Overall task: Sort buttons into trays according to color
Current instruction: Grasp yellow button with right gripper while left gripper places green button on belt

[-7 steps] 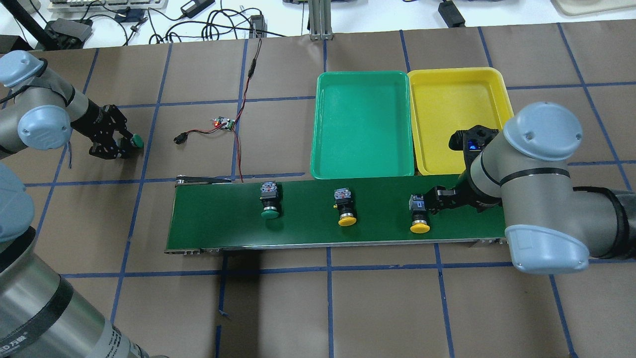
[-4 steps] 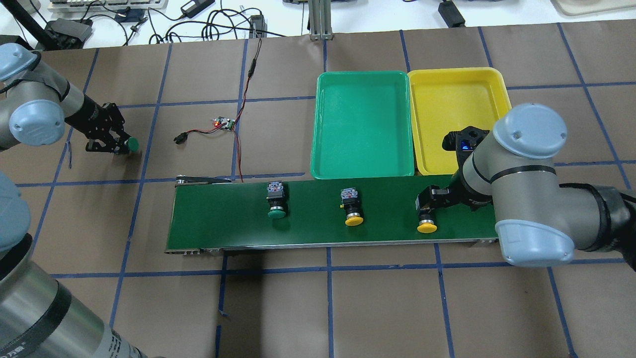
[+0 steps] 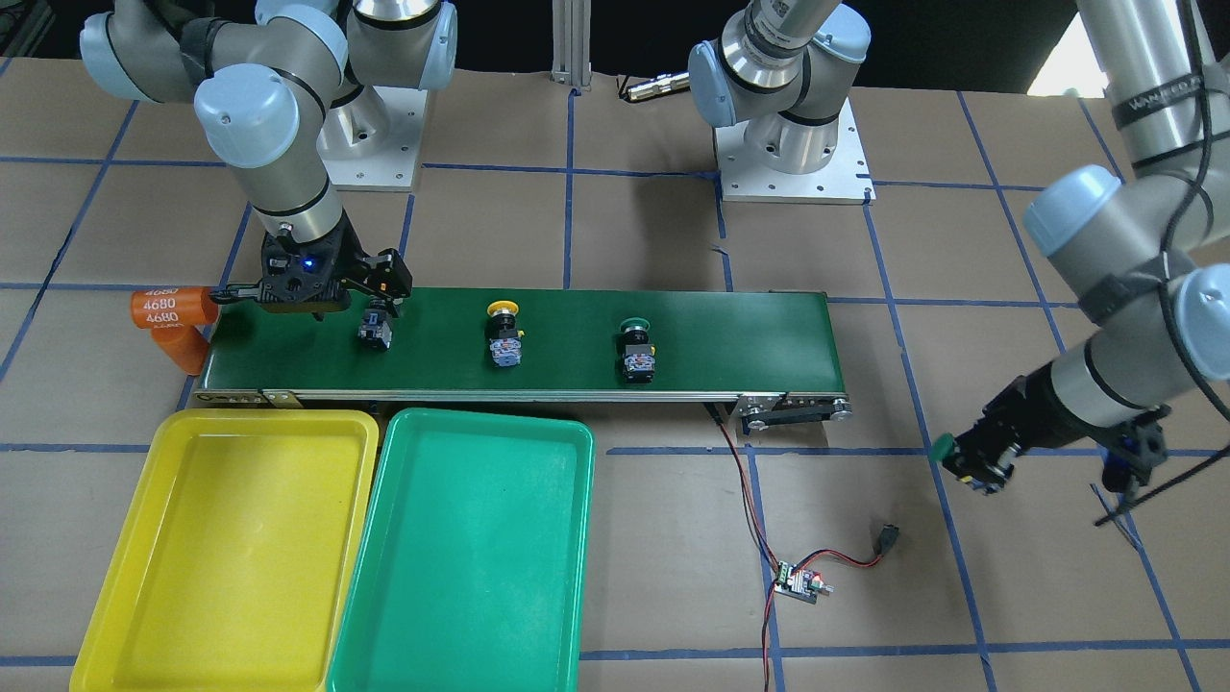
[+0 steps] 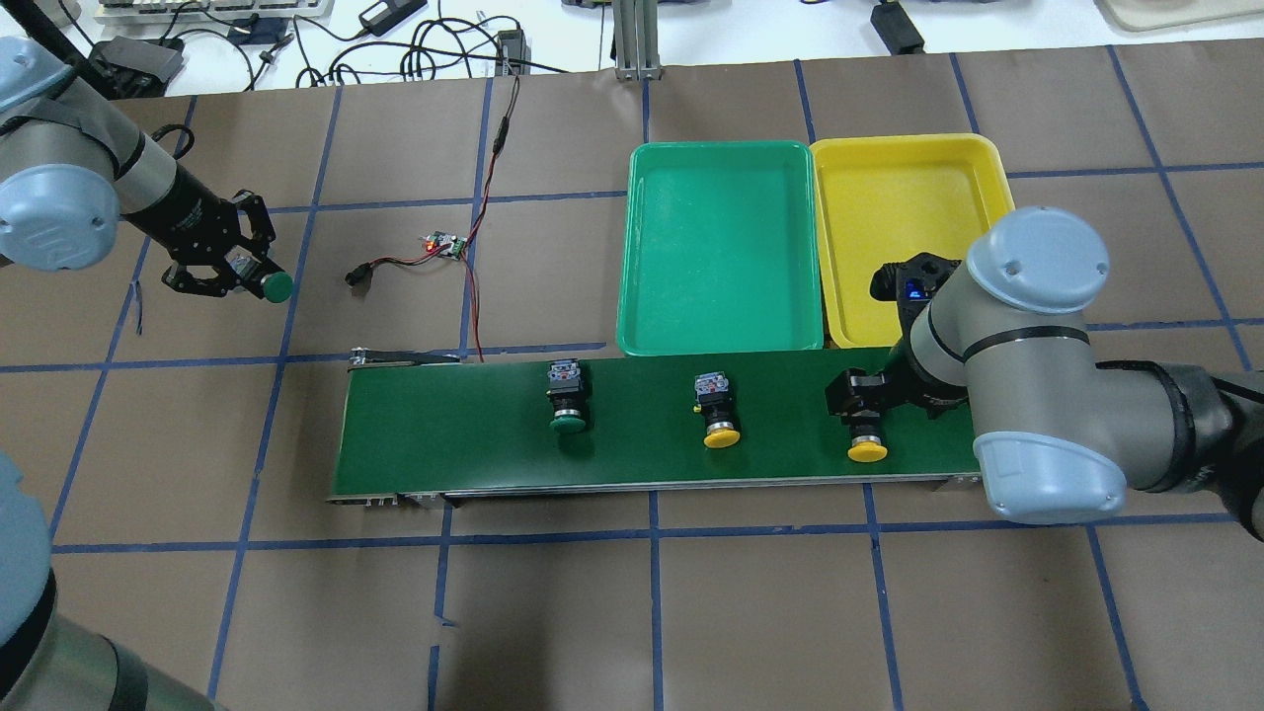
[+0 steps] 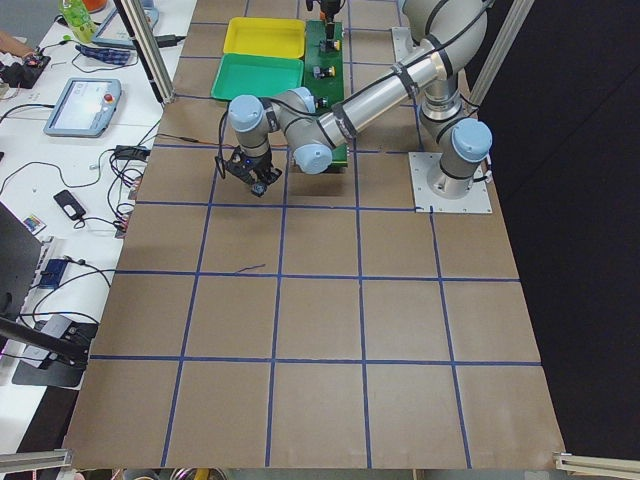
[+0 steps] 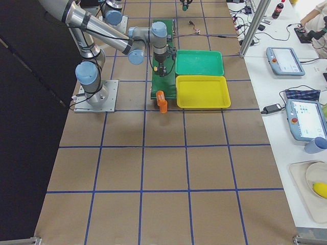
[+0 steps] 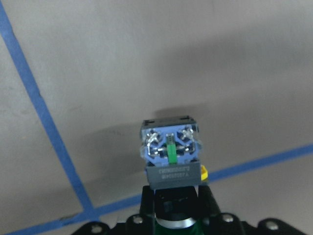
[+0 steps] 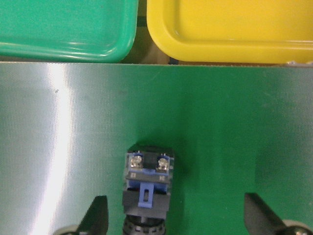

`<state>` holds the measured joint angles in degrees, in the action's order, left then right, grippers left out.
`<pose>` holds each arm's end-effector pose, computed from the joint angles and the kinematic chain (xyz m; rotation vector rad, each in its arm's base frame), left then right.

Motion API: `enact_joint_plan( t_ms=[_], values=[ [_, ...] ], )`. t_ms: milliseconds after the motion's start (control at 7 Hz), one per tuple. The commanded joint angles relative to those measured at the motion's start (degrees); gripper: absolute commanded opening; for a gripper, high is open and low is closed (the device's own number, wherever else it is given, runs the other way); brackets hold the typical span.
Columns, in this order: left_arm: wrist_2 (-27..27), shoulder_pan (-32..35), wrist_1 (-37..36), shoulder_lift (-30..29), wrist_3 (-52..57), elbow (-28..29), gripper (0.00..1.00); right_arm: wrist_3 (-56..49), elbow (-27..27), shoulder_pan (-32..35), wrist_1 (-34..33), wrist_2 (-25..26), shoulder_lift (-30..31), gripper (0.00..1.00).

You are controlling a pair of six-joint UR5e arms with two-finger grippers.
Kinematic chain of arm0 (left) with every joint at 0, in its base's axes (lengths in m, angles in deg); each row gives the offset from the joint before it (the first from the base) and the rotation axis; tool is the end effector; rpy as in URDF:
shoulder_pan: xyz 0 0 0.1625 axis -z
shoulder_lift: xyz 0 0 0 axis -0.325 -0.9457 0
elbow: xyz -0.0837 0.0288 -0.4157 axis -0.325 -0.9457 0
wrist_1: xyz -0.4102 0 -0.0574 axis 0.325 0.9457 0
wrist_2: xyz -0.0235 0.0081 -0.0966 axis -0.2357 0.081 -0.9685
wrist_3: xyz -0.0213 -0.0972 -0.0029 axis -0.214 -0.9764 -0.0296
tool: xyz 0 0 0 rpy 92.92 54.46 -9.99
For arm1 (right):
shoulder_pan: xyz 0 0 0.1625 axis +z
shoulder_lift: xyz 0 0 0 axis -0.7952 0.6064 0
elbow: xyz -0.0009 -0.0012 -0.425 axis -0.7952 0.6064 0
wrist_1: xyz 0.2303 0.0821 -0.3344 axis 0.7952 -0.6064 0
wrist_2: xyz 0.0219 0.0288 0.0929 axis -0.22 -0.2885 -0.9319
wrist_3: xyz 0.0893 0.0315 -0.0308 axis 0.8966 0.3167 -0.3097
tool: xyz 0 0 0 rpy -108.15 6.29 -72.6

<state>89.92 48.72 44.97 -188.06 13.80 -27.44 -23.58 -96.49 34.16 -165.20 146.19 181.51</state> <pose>0.0882 -0.5972 0.2762 1.2523 -2.7497 -0.1356 0.1149 -0.4119 0.2573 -0.0640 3.1004 -0.0453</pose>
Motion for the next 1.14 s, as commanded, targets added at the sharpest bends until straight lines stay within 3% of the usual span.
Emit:
enact_joint_plan(
  t_ms=[0, 286, 429, 714, 857, 1000],
  values=[
    [-0.31, 1.48, 0.30, 6.86, 16.73, -8.95, 0.00, -0.66, -0.21, 0.00, -0.78, 0.49, -1.44, 0.66],
    [-1.53, 4.45, 0.30, 12.14, 20.70, -14.07, 0.00, -0.65, 0.14, -0.08, -1.31, 0.58, -1.53, 0.16],
    [-5.45, 5.60, 0.47, 14.08, 21.43, -15.22, 0.00, -0.65, 0.40, -0.43, -1.31, 0.49, -1.53, 0.03],
    [-5.93, 6.14, 0.38, 16.99, 24.76, -20.04, 0.00, -0.74, 4.68, -0.61, -1.14, 0.75, -3.45, 0.00],
    [-5.85, 6.14, 0.38, 18.39, 25.30, -22.50, 0.00, -0.74, 10.89, -0.70, -0.87, 1.62, -7.64, 0.00],
    [-5.67, 6.14, 0.30, 19.54, 28.35, -23.14, 0.00, -1.44, 19.56, -0.96, 3.22, 6.59, -15.08, 0.00]
  ],
)
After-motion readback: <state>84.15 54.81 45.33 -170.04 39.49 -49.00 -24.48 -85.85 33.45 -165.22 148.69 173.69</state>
